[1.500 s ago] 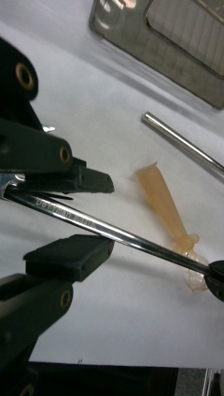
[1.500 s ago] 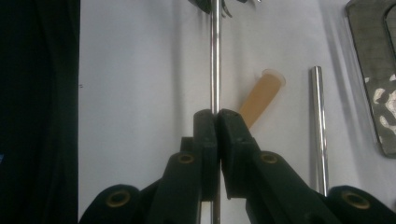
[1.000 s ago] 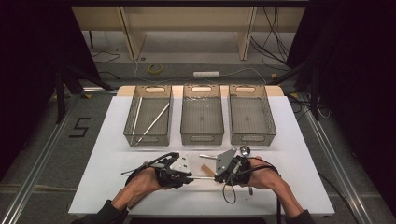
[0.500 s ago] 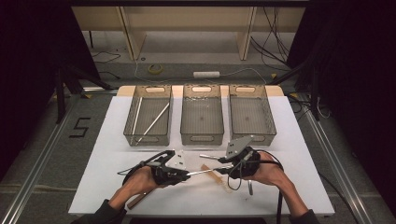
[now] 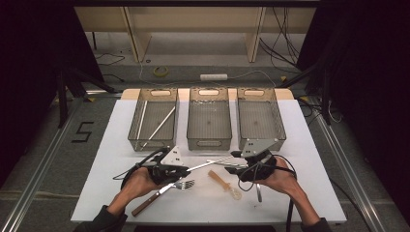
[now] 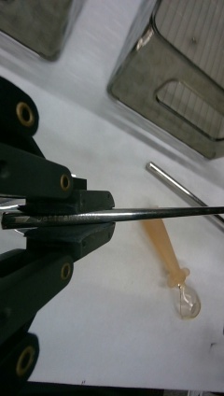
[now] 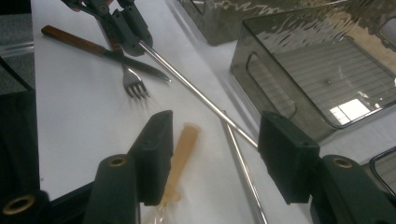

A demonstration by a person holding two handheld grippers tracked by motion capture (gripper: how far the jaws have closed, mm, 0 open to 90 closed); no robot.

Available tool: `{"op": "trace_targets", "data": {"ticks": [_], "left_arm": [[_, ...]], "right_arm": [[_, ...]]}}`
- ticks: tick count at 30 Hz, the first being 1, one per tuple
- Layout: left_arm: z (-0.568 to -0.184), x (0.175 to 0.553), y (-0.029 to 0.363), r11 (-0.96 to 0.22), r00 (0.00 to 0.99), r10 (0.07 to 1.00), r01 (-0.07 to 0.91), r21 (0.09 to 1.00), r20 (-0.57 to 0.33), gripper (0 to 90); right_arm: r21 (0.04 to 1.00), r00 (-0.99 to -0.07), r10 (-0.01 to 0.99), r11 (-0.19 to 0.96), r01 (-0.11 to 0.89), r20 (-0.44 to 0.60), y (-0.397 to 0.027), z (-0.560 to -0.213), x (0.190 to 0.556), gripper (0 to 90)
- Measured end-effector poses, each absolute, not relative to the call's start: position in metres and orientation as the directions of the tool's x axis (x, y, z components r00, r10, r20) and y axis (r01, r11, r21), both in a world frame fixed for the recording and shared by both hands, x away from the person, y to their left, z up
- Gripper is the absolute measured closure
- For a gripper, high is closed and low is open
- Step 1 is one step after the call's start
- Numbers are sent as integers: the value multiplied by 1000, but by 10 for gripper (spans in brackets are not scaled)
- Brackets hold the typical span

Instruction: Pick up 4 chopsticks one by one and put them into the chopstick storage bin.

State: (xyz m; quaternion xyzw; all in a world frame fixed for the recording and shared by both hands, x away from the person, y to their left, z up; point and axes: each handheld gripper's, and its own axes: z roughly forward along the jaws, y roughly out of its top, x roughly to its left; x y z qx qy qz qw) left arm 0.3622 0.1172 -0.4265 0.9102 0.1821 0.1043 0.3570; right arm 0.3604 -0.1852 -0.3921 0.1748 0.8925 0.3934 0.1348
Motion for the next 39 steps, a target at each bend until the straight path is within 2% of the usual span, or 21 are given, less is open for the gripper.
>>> {"op": "trace_targets", "data": {"ticks": [6,14,24,39], "left_arm": [[-423,367,125,-647,893,449,301,701,31,830],[-415,372,140,-574,846,534,371,730,-10,830],[-404,376,157,-524,809,587,401,752,-22,830],[-388,384,175,-453,773,634,410,792,-37,831]], "right_arm": [[775,-881,462,591,222,-99,-191,-393,360,445],[753,-866,496,596,280,-71,-201,-408,369,427],[728,-846,530,600,332,-51,-210,-421,376,374],[715,-841,538,607,348,-47,-211,-426,378,376]]}}
